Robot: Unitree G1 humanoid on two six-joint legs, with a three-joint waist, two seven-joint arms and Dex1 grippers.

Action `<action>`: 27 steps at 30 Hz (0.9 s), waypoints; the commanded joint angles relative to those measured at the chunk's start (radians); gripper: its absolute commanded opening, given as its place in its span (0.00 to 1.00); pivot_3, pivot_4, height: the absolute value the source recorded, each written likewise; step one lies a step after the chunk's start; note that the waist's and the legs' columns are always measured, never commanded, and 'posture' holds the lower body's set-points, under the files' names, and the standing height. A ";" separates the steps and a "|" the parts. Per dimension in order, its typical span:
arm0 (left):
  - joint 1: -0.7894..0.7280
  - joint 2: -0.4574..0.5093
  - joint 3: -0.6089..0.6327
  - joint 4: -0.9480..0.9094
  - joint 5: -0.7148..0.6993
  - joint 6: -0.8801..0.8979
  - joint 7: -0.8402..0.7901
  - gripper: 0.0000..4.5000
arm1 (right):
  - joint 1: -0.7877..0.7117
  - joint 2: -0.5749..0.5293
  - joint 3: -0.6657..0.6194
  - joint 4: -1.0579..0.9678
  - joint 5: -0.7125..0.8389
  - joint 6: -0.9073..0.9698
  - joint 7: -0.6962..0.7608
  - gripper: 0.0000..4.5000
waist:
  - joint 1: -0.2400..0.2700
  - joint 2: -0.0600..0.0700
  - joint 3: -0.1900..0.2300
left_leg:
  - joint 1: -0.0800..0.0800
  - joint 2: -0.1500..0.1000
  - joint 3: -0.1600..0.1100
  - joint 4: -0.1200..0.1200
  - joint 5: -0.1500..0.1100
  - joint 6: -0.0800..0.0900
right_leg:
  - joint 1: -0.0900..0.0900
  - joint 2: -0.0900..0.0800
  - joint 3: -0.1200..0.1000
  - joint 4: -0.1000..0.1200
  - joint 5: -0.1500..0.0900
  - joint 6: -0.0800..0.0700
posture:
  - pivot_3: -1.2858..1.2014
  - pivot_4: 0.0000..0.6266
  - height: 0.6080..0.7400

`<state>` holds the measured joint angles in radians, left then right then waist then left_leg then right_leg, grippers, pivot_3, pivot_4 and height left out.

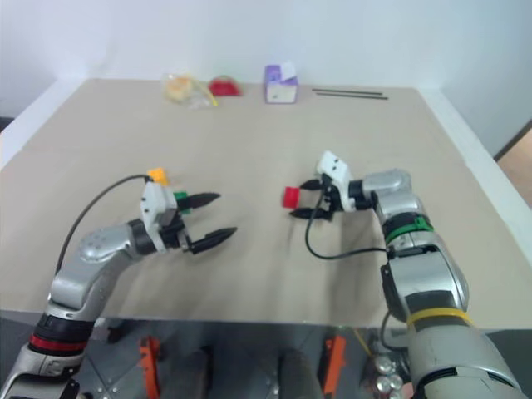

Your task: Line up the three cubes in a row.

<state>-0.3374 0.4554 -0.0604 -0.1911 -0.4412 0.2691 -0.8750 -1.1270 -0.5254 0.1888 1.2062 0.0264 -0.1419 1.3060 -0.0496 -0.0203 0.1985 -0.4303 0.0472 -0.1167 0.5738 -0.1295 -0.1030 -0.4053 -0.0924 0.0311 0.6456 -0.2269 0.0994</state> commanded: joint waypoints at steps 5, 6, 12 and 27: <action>0.002 0.003 0.017 -0.060 -0.008 0.001 0.023 1.00 | -0.051 0.022 -0.038 0.029 -0.029 -0.020 -0.014 0.72 | 0.001 0.000 0.000 | 0.000 0.000 0.000 0.000 0.001 -0.002 | 0.000 0.000 0.000 0.000 0.001 0.000 | 0.52 0.24 1.00; 0.002 0.003 0.018 -0.059 -0.008 0.001 0.024 1.00 | -0.053 0.023 -0.038 0.032 -0.032 -0.021 -0.017 0.64 | 0.001 0.000 0.000 | 0.000 0.000 0.000 0.000 0.001 -0.002 | 0.000 0.000 0.000 0.000 0.001 0.000 | 0.52 0.24 1.00; 0.004 0.004 0.018 -0.066 -0.009 0.002 0.031 1.00 | -0.066 0.028 -0.048 0.047 -0.048 -0.024 -0.031 0.27 | 0.001 0.000 0.000 | 0.000 0.000 0.000 0.000 0.001 -0.002 | 0.000 0.000 0.000 0.000 0.001 0.000 | 0.52 0.24 1.00; 0.150 0.181 0.020 -0.206 -0.065 0.027 -0.137 1.00 | 0.063 -0.031 -0.019 -0.366 0.020 0.085 0.305 0.27 | 0.001 0.001 0.001 | 0.000 0.000 0.000 -0.003 0.001 -0.002 | -0.001 0.000 0.001 0.001 -0.001 0.000 | 0.52 0.24 1.00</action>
<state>-0.1883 0.6210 -0.0598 -0.3447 -0.4852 0.2935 -0.9908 -1.0804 -0.5437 0.1602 0.9225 0.0201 -0.0792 1.5308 -0.0487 -0.0189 0.1991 -0.4301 0.0473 -0.1164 0.5710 -0.1281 -0.1049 -0.4066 -0.0924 0.0319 0.6466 -0.2278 0.0992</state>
